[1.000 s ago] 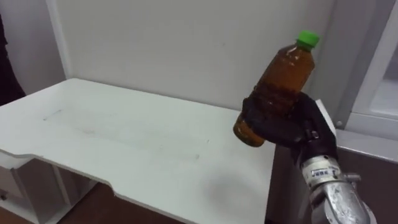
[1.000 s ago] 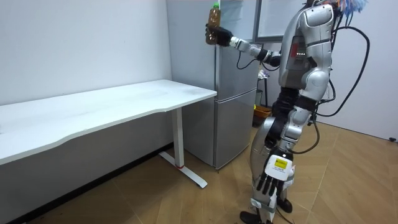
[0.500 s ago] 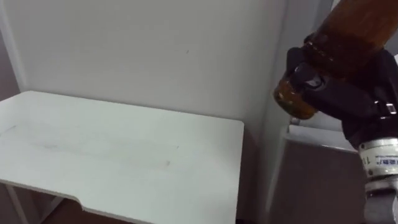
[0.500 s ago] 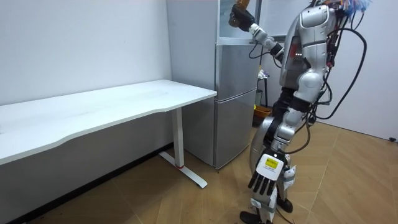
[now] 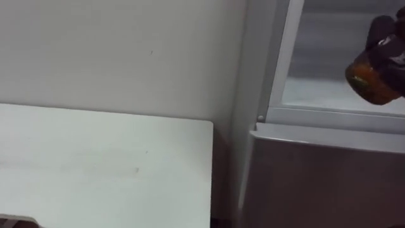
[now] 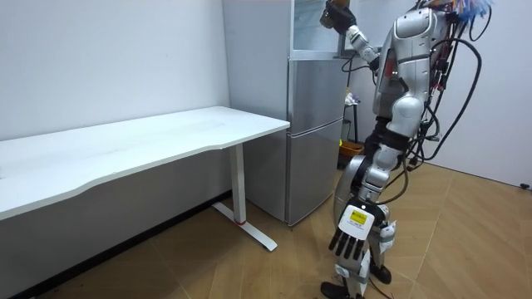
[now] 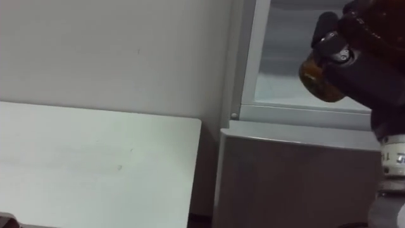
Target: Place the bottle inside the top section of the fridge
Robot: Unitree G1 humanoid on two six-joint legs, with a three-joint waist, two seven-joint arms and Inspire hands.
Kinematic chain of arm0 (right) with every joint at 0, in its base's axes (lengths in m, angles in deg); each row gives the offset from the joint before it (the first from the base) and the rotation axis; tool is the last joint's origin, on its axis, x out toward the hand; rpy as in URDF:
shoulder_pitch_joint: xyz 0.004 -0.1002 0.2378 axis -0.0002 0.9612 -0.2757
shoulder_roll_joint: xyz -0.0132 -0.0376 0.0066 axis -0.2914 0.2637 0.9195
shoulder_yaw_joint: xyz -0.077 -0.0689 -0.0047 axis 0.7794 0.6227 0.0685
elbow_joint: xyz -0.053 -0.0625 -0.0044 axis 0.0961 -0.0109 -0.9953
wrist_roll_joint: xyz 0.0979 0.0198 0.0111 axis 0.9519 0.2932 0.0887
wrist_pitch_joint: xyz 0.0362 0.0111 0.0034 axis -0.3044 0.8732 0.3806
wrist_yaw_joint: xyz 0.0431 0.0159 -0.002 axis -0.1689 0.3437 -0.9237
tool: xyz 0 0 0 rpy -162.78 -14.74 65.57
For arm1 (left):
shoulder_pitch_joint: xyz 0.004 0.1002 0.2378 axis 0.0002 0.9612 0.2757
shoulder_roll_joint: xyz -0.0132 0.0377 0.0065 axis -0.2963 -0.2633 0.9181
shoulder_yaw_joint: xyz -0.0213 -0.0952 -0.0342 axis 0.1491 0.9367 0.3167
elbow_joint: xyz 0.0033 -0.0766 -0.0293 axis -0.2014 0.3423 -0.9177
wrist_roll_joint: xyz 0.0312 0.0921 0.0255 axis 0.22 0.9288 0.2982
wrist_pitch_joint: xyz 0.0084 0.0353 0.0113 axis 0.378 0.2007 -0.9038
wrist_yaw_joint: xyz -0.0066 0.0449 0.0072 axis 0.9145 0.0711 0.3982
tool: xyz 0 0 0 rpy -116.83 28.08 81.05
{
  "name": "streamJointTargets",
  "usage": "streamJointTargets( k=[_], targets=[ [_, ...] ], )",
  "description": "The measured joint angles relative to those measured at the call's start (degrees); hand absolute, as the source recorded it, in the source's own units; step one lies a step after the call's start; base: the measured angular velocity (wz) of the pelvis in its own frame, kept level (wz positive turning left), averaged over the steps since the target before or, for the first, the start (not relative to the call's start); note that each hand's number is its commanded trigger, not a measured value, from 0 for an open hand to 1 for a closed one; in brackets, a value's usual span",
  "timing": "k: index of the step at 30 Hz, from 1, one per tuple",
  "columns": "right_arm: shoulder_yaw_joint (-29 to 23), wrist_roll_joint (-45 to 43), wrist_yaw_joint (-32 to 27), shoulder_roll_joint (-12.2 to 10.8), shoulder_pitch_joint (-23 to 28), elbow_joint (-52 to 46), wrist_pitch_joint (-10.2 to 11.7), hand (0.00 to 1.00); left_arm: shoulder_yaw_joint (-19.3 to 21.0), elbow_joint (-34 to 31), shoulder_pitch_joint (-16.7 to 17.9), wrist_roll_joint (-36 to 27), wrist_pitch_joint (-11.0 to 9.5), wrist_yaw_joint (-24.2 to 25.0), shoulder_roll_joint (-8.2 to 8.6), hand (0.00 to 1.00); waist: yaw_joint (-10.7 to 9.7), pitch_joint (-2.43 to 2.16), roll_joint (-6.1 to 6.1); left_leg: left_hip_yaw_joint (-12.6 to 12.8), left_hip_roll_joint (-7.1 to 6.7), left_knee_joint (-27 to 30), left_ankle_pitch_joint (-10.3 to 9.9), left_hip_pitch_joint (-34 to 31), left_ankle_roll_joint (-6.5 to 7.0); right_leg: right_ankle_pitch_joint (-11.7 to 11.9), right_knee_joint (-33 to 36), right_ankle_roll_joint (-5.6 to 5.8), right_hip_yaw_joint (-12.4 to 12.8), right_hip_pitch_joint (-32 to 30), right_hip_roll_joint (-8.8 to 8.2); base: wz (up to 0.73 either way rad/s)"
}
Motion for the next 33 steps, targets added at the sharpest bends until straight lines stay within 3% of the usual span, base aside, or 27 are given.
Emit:
streamJointTargets(
  k=[8,12,18,33],
  targets=[
    [-0.60,2.57,-3.27,0.00,1.75,3.12,-0.30,1.00,-0.04,-0.03,0.00,-0.18,-0.05,-1.37,-0.30,0.00,-0.32,0.41,-0.39,0.08,0.34,-0.41,-0.26,0.33,-0.34,0.09,0.10,-0.11,-0.01,0.37,0.33,-0.01],
    [-0.59,2.53,-3.36,0.00,1.76,4.38,-0.37,1.00,-0.04,0.00,0.01,-0.18,0.00,-1.76,-0.20,0.00,-0.07,0.57,0.01,0.12,0.76,-0.29,-0.44,0.32,-0.64,0.15,0.09,-0.20,-0.11,0.42,0.67,0.00],
    [-0.58,2.53,-4.40,0.00,1.75,5.71,-0.36,1.00,-0.05,-0.01,0.25,-0.14,0.08,-1.76,-0.13,0.00,0.00,0.23,0.81,0.14,0.86,-0.31,-0.51,0.58,-0.73,0.15,0.09,-0.21,-0.70,0.48,0.71,0.00],
    [-0.59,2.24,-8.73,0.28,-0.01,11.78,-0.37,1.00,0.48,0.15,-0.35,-0.09,0.04,-1.77,0.06,0.00,0.45,0.66,0.61,0.82,0.95,-0.31,-0.71,0.45,-0.73,0.20,0.07,-0.28,-0.11,-0.10,0.73,-0.02]
  ],
)
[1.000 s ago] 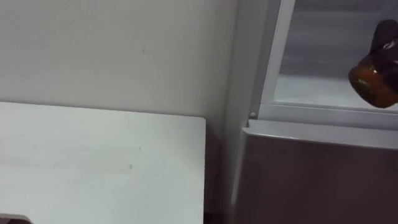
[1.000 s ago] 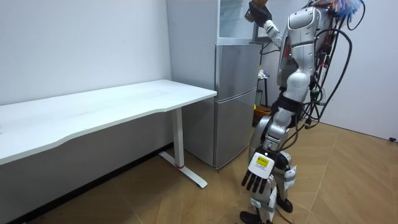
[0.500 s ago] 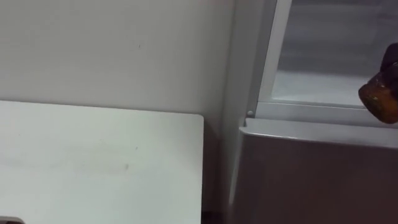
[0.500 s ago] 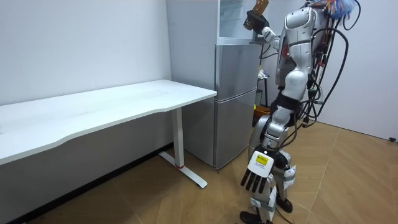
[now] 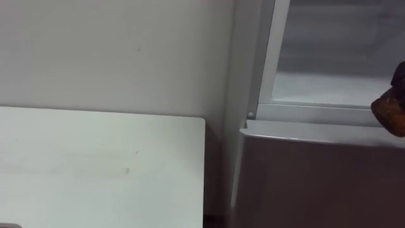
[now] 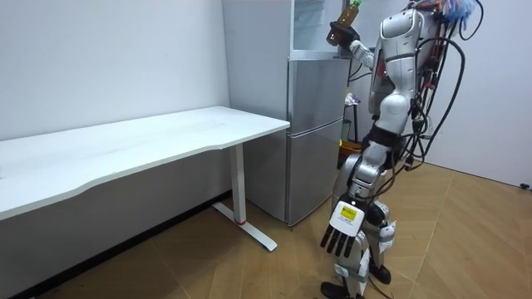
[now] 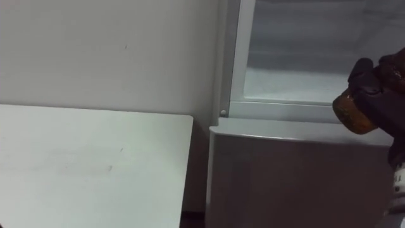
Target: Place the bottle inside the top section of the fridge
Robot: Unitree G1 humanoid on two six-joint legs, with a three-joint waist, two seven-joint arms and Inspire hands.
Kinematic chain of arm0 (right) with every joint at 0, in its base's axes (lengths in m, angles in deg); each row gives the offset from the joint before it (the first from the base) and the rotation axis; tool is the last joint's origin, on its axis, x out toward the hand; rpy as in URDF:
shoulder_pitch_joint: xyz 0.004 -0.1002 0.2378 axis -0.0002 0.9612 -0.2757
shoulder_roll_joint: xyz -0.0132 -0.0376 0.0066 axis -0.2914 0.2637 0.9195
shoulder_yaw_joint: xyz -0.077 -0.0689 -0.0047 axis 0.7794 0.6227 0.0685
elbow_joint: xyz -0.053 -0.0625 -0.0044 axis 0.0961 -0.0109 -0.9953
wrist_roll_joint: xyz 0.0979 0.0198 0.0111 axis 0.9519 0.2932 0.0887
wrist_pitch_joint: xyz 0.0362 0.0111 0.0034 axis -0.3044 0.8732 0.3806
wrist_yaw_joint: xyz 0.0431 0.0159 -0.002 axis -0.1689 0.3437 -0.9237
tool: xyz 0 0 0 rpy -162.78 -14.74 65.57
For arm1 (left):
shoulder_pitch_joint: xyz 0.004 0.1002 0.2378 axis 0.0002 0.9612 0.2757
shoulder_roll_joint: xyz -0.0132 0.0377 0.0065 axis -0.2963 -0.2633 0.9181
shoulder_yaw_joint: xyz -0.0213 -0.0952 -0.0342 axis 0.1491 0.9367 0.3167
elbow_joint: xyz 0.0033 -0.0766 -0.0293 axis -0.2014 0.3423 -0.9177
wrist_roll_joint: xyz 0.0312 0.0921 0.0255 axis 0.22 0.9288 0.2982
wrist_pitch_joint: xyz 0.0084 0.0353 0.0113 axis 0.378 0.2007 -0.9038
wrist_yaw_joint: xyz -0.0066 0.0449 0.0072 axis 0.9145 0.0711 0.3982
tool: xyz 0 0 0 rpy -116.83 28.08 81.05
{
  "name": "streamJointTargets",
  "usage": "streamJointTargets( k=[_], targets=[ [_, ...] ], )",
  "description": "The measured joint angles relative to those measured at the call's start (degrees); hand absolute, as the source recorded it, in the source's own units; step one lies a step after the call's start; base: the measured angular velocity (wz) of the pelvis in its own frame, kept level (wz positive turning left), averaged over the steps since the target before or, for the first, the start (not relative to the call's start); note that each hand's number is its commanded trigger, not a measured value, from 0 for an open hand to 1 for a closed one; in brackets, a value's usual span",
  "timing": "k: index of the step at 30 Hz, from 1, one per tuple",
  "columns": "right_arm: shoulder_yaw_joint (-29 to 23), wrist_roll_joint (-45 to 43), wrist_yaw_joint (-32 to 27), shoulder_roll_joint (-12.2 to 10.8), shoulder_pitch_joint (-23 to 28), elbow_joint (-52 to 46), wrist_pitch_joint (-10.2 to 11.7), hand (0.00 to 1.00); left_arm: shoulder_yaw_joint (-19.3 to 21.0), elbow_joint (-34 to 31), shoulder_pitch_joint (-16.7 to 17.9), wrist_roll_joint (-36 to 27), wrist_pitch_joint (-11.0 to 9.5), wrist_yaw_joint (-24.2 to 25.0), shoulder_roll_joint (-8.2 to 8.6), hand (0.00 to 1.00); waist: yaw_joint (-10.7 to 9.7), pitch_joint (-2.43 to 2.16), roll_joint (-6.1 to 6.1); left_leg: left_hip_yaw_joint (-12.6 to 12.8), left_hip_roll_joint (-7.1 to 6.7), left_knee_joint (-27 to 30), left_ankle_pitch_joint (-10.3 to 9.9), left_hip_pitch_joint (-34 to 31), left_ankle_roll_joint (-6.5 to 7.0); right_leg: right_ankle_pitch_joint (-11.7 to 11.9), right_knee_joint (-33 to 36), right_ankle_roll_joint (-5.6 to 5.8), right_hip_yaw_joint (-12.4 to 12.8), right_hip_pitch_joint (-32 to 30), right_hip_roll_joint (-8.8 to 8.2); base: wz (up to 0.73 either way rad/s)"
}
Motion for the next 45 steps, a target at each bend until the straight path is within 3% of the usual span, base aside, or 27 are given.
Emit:
streamJointTargets(
  k=[1,6,11,15,22,27,31,37,41,45],
  targets=[
    [0.01,0.01,0.00,0.36,-0.85,0.93,0.00,1.00,0.46,0.00,-0.23,-0.04,-0.01,0.00,0.06,0.00,0.02,0.17,-0.29,0.00,0.00,0.00,0.01,-0.08,0.00,0.00,-0.01,0.00,-0.05,-0.08,0.00,0.00],
    [0.07,-0.13,-1.33,1.52,-1.98,1.78,0.00,1.00,0.56,-0.13,-0.85,0.00,-0.05,-0.17,-0.05,0.00,1.09,-0.05,-0.57,-0.01,0.07,0.19,0.04,-0.91,-0.02,0.01,0.03,-0.01,-0.19,-0.89,0.04,0.00],
    [1.51,-0.05,-1.82,1.57,-6.03,6.02,-0.03,1.00,0.27,0.24,-0.74,-0.02,0.04,-0.57,-0.43,0.00,1.34,-0.03,-0.99,-0.32,0.07,0.15,0.03,-1.33,-0.02,0.07,0.11,-0.11,-2.82,-0.72,-0.14,0.04],
    [1.97,0.03,-1.67,2.02,-9.26,10.80,-1.01,1.00,0.53,0.21,-0.24,-0.02,0.54,0.11,-0.49,0.00,2.32,-0.07,-1.05,-1.05,0.02,0.02,0.03,-1.31,-0.03,0.07,0.09,-0.10,-3.20,-0.55,-0.16,0.05],
    [3.38,3.73,-1.73,6.89,-14.05,22.06,-5.08,1.00,1.83,-0.43,0.44,-0.08,2.98,0.25,-0.67,0.00,2.94,-0.45,-2.31,-1.65,-0.08,0.25,0.04,-2.09,-0.04,0.05,0.03,-0.08,-4.83,-0.55,-0.24,0.08],
    [5.27,6.45,-2.47,9.71,-18.78,29.84,-5.97,1.00,2.42,-1.12,0.59,-0.02,4.64,0.22,-1.13,0.00,3.25,-0.77,-3.19,-1.82,-0.06,0.48,0.01,-2.08,-0.05,0.05,0.04,-0.08,-5.44,-0.09,-0.24,0.02],
    [6.41,5.13,-2.98,12.53,-21.00,35.59,-7.01,1.00,3.00,-1.86,0.55,-0.07,5.30,0.09,-1.65,0.00,4.28,-0.74,-3.62,-2.90,-0.18,0.81,-0.04,-2.25,-0.09,0.05,0.07,-0.08,-6.59,0.43,-0.24,0.09],
    [6.90,2.98,-2.30,14.25,-21.45,39.47,-7.63,1.00,5.83,-1.29,1.56,-1.72,6.81,0.03,-1.85,0.00,5.58,-0.61,-4.36,-4.34,-0.39,1.02,0.04,-2.23,-0.15,0.05,0.03,-0.08,-7.13,1.16,-0.19,0.09],
    [7.46,1.67,-1.24,15.19,-21.64,41.88,-8.10,1.00,7.51,-1.28,2.61,-3.58,7.42,0.08,-1.80,0.00,6.94,-0.90,-4.88,-4.31,-0.31,1.02,0.09,-2.08,-0.22,0.05,0.04,-0.08,-7.32,1.37,-0.14,0.02],
    [8.72,0.47,-0.04,17.00,-21.90,43.54,-8.22,1.00,8.53,-1.27,2.82,-3.68,7.66,0.05,-1.83,0.00,8.02,-0.89,-4.88,-4.36,-0.32,1.03,0.12,-2.09,-0.23,0.05,0.05,-0.08,-7.35,1.38,-0.15,0.00]
  ],
)
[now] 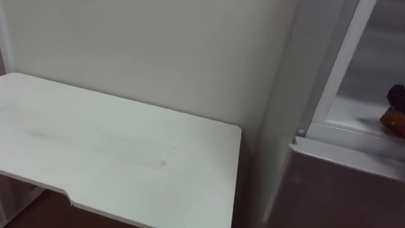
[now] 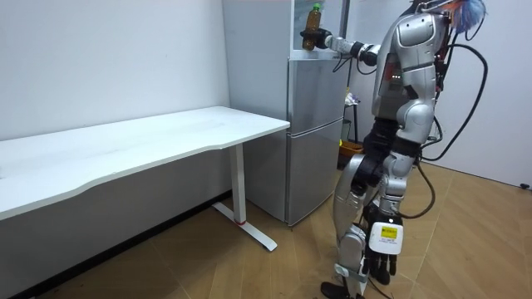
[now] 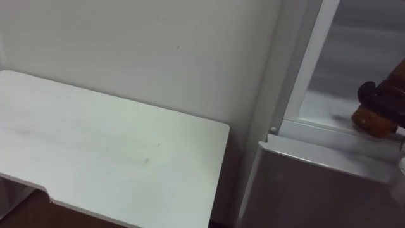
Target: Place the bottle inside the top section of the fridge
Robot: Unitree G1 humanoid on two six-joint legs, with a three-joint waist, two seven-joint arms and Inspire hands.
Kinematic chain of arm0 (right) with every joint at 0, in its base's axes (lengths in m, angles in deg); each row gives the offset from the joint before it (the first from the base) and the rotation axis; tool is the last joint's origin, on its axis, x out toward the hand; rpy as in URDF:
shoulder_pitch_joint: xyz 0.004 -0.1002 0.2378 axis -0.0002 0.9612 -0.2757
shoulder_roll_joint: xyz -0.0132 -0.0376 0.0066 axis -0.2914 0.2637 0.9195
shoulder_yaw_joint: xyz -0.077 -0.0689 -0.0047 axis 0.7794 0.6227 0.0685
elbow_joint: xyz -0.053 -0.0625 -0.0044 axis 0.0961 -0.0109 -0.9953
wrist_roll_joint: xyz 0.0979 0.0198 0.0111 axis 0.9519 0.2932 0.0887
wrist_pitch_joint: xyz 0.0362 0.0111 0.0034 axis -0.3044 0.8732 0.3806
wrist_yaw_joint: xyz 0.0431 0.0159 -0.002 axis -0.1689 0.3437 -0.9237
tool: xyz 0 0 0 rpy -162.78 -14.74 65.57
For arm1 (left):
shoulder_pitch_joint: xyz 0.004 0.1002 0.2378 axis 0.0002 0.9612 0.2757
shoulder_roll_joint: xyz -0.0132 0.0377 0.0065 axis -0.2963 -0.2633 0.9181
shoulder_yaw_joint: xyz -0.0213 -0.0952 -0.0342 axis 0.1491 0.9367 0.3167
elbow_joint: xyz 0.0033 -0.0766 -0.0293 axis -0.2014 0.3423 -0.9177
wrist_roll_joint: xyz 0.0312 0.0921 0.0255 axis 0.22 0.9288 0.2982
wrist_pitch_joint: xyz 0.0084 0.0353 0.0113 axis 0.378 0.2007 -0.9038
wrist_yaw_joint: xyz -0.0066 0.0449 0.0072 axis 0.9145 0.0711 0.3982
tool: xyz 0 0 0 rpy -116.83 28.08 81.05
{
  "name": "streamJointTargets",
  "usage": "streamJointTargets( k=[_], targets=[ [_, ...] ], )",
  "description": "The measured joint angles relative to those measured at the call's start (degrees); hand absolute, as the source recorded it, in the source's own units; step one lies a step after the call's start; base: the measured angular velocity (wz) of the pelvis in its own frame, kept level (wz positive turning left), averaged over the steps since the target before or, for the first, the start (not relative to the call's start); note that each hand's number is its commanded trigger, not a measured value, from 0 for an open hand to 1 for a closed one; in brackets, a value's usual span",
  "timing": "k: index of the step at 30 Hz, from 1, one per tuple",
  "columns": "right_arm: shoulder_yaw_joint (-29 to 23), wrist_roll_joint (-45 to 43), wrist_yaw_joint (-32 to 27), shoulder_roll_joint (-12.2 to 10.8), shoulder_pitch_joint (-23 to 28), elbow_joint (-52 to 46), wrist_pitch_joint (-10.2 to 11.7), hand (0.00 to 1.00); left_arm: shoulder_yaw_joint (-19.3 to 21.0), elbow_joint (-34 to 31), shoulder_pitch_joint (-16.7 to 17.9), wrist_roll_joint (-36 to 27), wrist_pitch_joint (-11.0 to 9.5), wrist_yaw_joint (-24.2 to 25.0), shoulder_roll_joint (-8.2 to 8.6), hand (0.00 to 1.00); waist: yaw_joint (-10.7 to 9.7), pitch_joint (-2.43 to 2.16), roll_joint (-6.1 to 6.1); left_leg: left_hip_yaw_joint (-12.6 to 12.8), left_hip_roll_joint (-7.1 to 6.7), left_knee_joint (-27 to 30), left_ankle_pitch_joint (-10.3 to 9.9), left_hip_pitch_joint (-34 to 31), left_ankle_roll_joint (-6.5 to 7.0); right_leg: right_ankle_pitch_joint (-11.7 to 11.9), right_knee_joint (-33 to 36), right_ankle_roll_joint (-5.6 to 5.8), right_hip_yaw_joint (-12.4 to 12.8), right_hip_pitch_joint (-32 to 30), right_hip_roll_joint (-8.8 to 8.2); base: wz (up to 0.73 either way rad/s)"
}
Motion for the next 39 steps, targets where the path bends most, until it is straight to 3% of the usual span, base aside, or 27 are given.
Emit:
streamJointTargets(
  k=[7,13,14,15,16,29,39],
  targets=[
    [4.07,-1.49,1.30,1.94,-3.20,5.34,0.05,1.00,-0.08,-0.09,1.27,-0.86,0.09,-0.06,-0.08,0.00,1.12,0.49,-0.20,-0.14,-0.01,0.00,0.05,0.00,-0.04,0.00,-0.03,0.00,0.00,0.17,0.08,0.01],
    [5.93,-2.21,2.69,2.55,-6.02,10.00,0.31,1.00,-0.14,-0.17,1.61,-0.87,0.08,-0.07,-0.25,0.00,1.50,0.50,-0.66,-0.82,-0.10,0.88,0.00,-0.80,0.00,0.00,-0.04,0.00,-0.27,0.09,0.14,0.04],
    [5.94,-2.29,2.70,2.55,-6.12,10.12,0.38,0.55,-0.14,-0.17,1.62,-0.87,0.09,-0.08,-0.30,0.00,1.54,0.50,-0.66,-0.90,-0.11,0.95,0.00,-0.89,0.00,0.00,-0.04,0.00,-0.27,0.05,0.15,0.08],
    [6.01,-2.51,2.83,2.55,-6.23,10.35,0.40,0.03,-0.15,-0.16,1.69,-0.87,0.09,-0.09,-0.44,0.00,1.64,0.50,-0.65,-1.02,-0.14,0.97,0.00,-0.94,0.00,0.00,-0.04,0.00,-0.28,0.06,0.16,0.07],
    [6.04,-2.65,3.03,2.56,-6.30,11.04,0.88,0.00,-0.32,-0.15,1.72,-0.92,0.09,-0.09,-0.68,0.00,1.78,0.54,-0.58,-1.27,-0.15,1.14,0.00,-0.98,0.00,0.00,-0.04,0.00,-0.41,0.21,0.18,0.08],
    [6.02,-5.76,5.26,3.89,-6.29,16.28,3.25,0.00,-0.26,-2.59,1.74,-2.01,1.71,-0.70,-2.78,0.00,3.40,0.57,0.89,-3.20,-0.12,4.34,-0.80,-2.88,-0.10,0.00,-0.05,0.00,-1.92,0.52,0.44,0.09],
    [6.49,-6.64,8.53,4.05,-4.00,16.32,2.18,0.00,-1.38,-2.95,1.43,-2.06,1.80,-0.68,-3.53,0.00,3.51,0.44,1.29,-3.38,0.12,6.14,-1.31,-3.69,0.30,0.11,0.16,-0.14,-1.74,0.68,0.67,0.00]
  ],
)
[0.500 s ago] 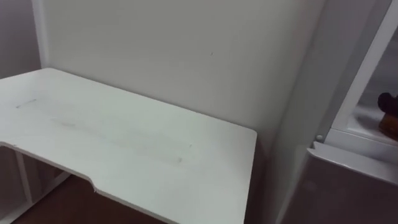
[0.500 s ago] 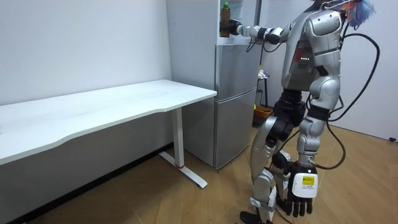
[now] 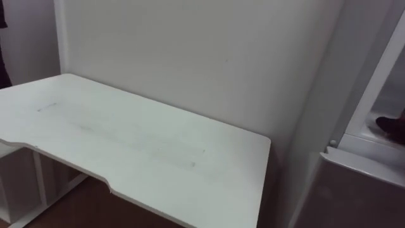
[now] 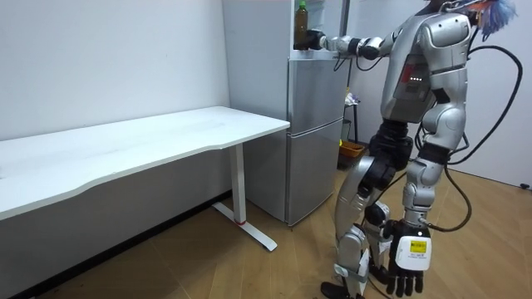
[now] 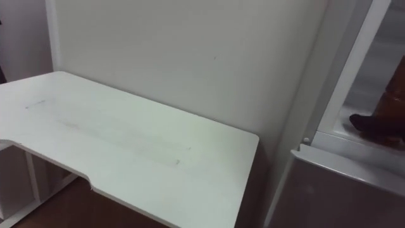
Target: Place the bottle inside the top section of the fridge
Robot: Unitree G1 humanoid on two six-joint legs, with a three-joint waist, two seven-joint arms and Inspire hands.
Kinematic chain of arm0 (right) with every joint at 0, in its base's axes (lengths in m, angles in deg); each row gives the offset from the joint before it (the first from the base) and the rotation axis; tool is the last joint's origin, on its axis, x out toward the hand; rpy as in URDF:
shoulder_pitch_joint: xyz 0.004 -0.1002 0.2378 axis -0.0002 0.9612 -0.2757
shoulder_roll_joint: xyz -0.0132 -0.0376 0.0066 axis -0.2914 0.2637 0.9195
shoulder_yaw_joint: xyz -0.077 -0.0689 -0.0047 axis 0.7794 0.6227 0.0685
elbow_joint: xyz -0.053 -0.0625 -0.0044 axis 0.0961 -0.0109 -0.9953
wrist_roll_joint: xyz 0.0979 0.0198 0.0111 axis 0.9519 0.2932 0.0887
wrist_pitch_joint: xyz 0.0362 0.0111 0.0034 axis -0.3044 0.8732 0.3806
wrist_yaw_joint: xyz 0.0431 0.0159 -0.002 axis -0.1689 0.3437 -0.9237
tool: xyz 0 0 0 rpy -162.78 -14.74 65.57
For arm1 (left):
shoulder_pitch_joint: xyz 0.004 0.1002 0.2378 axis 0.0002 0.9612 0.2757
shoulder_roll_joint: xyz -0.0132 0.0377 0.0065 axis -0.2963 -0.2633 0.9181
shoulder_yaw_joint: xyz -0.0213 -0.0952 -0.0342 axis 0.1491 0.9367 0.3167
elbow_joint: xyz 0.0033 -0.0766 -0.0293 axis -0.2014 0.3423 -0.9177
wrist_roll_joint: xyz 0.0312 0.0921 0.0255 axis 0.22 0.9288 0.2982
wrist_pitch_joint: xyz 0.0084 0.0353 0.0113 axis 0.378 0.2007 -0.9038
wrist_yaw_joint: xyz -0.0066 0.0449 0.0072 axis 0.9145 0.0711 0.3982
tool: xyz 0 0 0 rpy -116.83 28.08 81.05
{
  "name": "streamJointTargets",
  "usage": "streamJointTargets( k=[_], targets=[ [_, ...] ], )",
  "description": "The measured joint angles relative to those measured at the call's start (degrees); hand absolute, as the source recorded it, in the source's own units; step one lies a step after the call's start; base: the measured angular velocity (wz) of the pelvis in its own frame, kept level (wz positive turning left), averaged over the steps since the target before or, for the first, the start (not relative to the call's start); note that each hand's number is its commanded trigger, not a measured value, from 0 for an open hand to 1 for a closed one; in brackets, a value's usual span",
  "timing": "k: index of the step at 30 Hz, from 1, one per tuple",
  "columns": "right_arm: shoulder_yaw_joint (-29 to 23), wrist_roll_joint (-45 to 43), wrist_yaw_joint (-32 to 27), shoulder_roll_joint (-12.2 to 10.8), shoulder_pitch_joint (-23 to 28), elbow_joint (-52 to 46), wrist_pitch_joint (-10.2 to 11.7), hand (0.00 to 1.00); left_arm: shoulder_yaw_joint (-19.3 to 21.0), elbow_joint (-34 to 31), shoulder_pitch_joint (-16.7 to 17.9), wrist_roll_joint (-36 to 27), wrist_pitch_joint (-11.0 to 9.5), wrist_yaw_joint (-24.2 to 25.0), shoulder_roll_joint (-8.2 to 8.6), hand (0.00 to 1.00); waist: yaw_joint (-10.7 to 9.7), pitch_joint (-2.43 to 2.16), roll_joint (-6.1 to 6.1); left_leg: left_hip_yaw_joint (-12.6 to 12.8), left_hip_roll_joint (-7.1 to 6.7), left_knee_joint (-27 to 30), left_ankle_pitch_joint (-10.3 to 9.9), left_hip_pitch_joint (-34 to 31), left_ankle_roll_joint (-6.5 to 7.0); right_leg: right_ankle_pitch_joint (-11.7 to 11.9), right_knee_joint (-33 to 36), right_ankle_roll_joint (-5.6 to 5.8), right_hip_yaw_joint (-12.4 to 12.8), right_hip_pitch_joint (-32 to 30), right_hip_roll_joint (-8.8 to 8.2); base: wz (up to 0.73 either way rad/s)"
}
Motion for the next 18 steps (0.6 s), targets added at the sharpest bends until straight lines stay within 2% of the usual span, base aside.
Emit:
streamJointTargets(
  k=[7,15,18],
  targets=[
    [0.01,1.70,1.08,0.00,0.16,-0.83,0.84,0.00,-1.68,-0.11,0.17,-1.16,-0.11,-0.11,-0.39,0.00,-0.99,-0.38,0.69,-0.26,-0.15,0.00,0.12,0.06,-0.15,-0.03,-0.19,0.05,-0.09,0.14,0.02,0.02],
    [-0.08,5.21,0.97,-0.03,0.66,-2.20,1.65,0.00,-2.14,-0.94,0.23,-2.65,-0.82,-0.05,-0.40,0.00,-1.70,-0.29,0.75,0.55,-0.30,-0.50,0.21,0.87,0.18,-0.13,-0.31,0.21,0.60,0.44,-0.21,-0.04],
    [-0.61,5.31,0.04,-0.03,2.66,-5.44,1.62,0.00,-2.15,-1.92,0.34,-2.63,-1.44,-0.32,-0.33,0.00,-2.41,-0.22,0.86,0.48,-0.42,-0.54,0.16,1.03,0.30,-0.13,-0.25,0.22,0.27,1.01,-0.34,0.04]
  ],
)
